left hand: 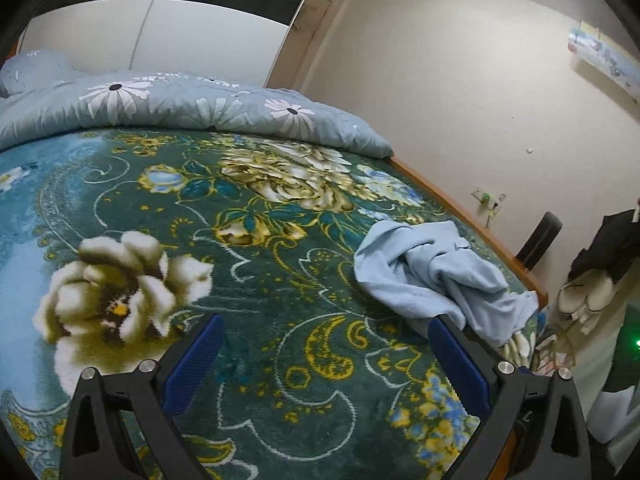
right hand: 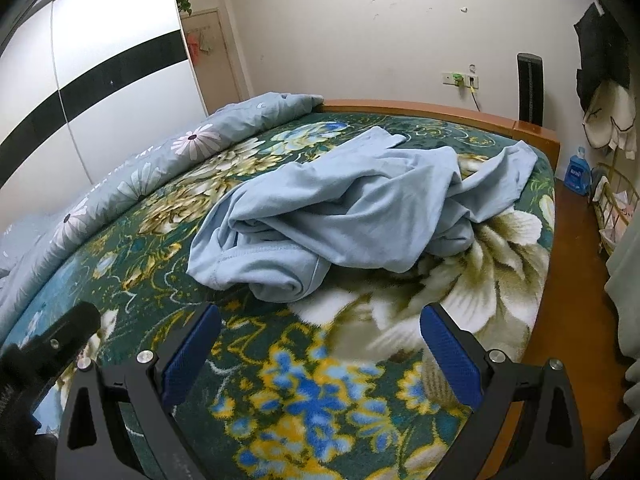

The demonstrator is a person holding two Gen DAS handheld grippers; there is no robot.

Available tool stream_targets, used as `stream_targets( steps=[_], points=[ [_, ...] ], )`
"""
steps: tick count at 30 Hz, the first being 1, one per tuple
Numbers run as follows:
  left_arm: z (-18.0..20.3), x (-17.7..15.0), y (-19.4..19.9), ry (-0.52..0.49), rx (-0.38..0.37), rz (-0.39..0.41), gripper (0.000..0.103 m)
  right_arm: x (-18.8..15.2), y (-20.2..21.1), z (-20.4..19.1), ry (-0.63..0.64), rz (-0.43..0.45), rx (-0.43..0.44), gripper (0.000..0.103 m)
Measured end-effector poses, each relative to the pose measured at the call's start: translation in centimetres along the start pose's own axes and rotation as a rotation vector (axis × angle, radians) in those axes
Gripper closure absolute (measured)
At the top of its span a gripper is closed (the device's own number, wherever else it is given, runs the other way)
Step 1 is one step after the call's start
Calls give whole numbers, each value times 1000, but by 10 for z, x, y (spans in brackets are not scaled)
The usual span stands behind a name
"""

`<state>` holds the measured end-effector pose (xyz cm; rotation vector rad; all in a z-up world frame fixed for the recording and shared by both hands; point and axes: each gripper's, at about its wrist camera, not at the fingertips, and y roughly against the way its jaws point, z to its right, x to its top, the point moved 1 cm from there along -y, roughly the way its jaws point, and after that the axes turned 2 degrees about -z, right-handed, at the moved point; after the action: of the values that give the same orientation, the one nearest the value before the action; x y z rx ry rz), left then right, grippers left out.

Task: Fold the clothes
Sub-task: 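Reach both grippers toward the crumpled light-blue shirt on the bed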

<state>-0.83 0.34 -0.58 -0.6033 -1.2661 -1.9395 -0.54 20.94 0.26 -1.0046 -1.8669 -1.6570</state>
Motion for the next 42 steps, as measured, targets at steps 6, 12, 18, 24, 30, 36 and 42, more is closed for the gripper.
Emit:
stream_targets(
  steps=[6, 12, 18, 24, 30, 36, 42],
  points=[
    [15, -1, 0, -45, 3, 5, 0, -1, -1, -3, 9, -6, 3, 3],
    [8, -3, 1, -80, 4, 10, 0, -2, -1, -5, 15, -9, 4, 3],
    [0, -2, -3, -41, 12, -9, 0, -1, -3, -6, 15, -19, 8, 3],
    [-12, 0, -4, 35, 32, -81, 0, -3, -5, -9, 21, -32, 14, 3],
    [-17, 3, -3, 75, 24, -110, 0, -6, -10, -15, 34, -55, 16, 3],
    [-16, 5, -1, 68, 32, -133, 0, -7, -12, -19, 50, -58, 20, 3],
    [-22, 8, 5, 81, 39, -141, 0, 10, -15, 2, -23, -9, 24, 3]
  ],
)
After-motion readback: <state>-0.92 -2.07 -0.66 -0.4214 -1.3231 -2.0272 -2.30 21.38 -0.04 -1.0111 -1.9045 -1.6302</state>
